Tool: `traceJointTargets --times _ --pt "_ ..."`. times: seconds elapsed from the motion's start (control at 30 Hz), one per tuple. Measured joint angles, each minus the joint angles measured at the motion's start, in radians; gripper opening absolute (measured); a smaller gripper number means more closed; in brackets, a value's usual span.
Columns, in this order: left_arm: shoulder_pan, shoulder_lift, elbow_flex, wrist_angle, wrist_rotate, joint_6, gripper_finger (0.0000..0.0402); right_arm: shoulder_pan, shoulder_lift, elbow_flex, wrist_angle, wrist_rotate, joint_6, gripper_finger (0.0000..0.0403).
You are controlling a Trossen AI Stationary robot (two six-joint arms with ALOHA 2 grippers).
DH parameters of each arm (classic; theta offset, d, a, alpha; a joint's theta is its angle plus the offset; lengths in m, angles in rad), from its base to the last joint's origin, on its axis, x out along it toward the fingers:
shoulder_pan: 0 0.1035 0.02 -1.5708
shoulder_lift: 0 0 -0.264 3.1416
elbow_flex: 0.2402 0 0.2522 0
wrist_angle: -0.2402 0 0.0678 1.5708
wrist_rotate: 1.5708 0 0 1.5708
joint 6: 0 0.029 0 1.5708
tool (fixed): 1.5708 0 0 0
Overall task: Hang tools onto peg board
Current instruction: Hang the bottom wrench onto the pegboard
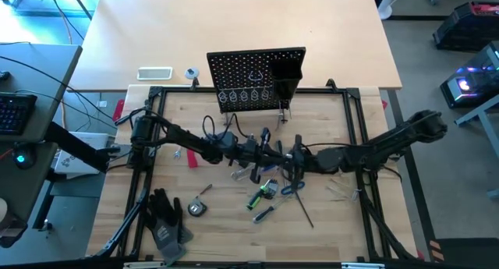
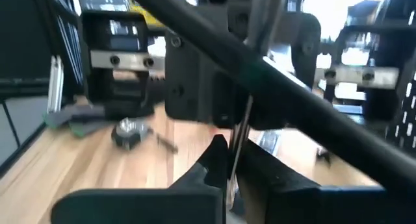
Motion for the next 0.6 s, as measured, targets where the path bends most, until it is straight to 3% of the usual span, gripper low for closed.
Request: traceJointTargets --times 0.23,0.6 --pt "0.021 -0.002 -0.035 -0.015 0.006 -0.02 0.0008 0.002 -0.01 0.003 -0.153 0.003 0.139 0.0009" --pt "0.027 -0.009 -0.034 -0.096 0.01 -0.017 0.0006 0.005 -0.037 0.0 -0.219 -0.002 0.175 0.0019"
